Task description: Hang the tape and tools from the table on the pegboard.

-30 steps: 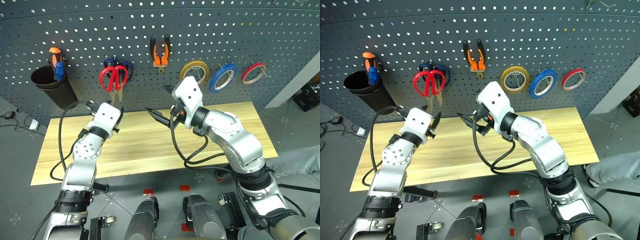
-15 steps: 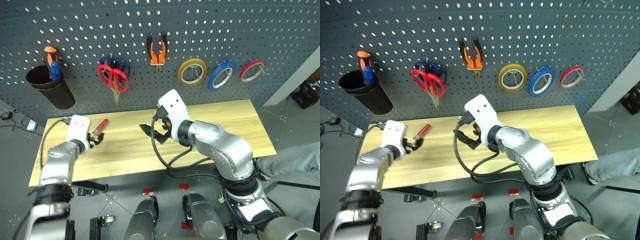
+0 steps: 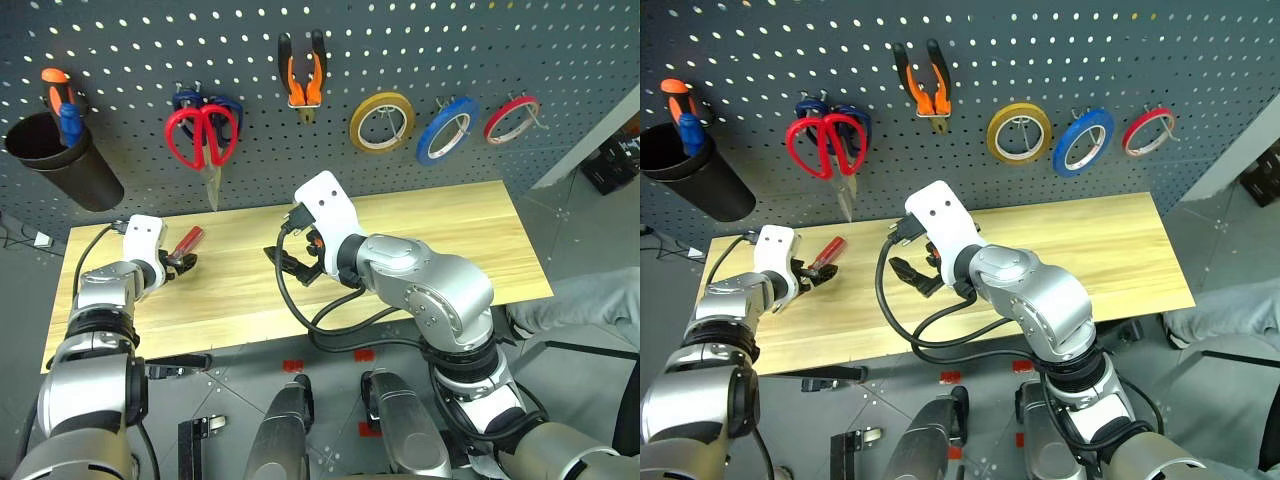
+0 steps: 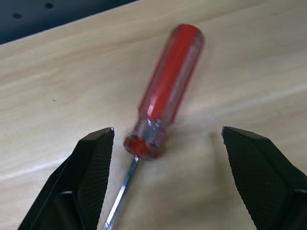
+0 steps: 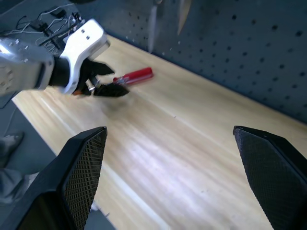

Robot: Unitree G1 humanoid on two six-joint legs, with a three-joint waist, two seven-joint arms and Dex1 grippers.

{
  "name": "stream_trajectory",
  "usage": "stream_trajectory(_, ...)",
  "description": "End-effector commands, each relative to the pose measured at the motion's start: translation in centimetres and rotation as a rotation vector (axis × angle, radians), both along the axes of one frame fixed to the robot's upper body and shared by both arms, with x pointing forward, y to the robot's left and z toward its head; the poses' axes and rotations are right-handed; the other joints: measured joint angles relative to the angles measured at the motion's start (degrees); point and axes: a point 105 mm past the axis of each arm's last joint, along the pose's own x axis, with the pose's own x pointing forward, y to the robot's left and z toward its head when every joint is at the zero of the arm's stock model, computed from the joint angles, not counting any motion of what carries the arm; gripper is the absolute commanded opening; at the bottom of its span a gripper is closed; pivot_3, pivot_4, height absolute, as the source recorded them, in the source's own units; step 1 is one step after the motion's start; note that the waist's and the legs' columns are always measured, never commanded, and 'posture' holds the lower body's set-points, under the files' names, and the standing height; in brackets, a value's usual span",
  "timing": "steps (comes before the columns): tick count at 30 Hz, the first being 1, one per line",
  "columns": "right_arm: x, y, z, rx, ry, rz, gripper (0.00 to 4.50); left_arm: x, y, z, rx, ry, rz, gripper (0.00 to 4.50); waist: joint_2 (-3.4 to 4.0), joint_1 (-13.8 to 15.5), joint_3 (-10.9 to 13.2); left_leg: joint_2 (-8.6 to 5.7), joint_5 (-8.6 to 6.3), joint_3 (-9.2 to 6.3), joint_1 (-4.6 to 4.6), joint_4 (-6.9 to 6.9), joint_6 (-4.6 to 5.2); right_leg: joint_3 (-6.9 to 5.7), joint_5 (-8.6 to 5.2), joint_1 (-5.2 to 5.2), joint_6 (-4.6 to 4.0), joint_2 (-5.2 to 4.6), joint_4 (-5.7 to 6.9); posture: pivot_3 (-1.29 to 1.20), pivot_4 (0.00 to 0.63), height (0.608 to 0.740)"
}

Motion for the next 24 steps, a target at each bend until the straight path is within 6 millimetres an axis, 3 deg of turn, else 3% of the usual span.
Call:
stream_trajectory(1, -1.4, 0.6, 1.4, 0.024, -0.045, 0.048, 4.50, -0.4, 1.0, 0.1, 0.044, 0.012, 0.015, 3.79, 0.04, -0.11, 0.37, 0.00, 0.00, 0.01, -0.03, -0.01, 0.00, 0.01, 0.00, -0.03, 0.00, 0.00, 0.00, -0.30, 0.481, 0.740)
stream_trajectory(7, -1.5, 0.4, 1.3, 0.000, -0.049, 0.043, 4.50, -0.3, 0.6, -0.6, 0.036, 0.056, 0.029, 3.79, 0.04, -0.40, 0.98, 0.01, 0.01, 0.03, -0.45, 0.05, -0.01, -0.02, 0.00, -0.44, 0.01, 0.01, 0.05, -0.33, 0.488, 0.740)
stream_trajectory(11, -1.5, 0.2, 1.2, -0.013, -0.059, 0.037, 4.50, -0.3, 0.6, -0.7, 0.043, 0.058, 0.031, 2.93, 0.04, -0.87, 0.98, 0.01, 0.01, 0.06, -0.70, 0.09, -0.01, 0.00, 0.00, -0.73, 0.01, 0.00, 0.09, -0.34, 0.479, 0.740)
stream_trajectory(18, -1.2, -0.1, 1.2, -0.021, -0.091, 0.032, 4.50, -1.0, 1.4, -0.6, 0.059, 0.068, 0.000, 0.78, 0.03, -1.48, 0.97, 0.01, 0.02, 0.07, -0.73, 0.08, -0.02, -0.01, 0.00, -0.77, 0.01, 0.00, 0.10, -0.32, 0.450, 0.740)
stream_trajectory(24, -0.4, -0.7, 1.5, -0.005, -0.141, 0.021, 4.50, -1.7, 2.0, 0.0, 0.040, 0.003, -0.040, 0.76, -0.04, -1.77, 0.90, 0.01, 0.09, 0.08, -0.74, 0.06, -0.15, 0.00, 0.00, -0.83, 0.01, 0.01, 0.11, -0.30, 0.379, 0.740)
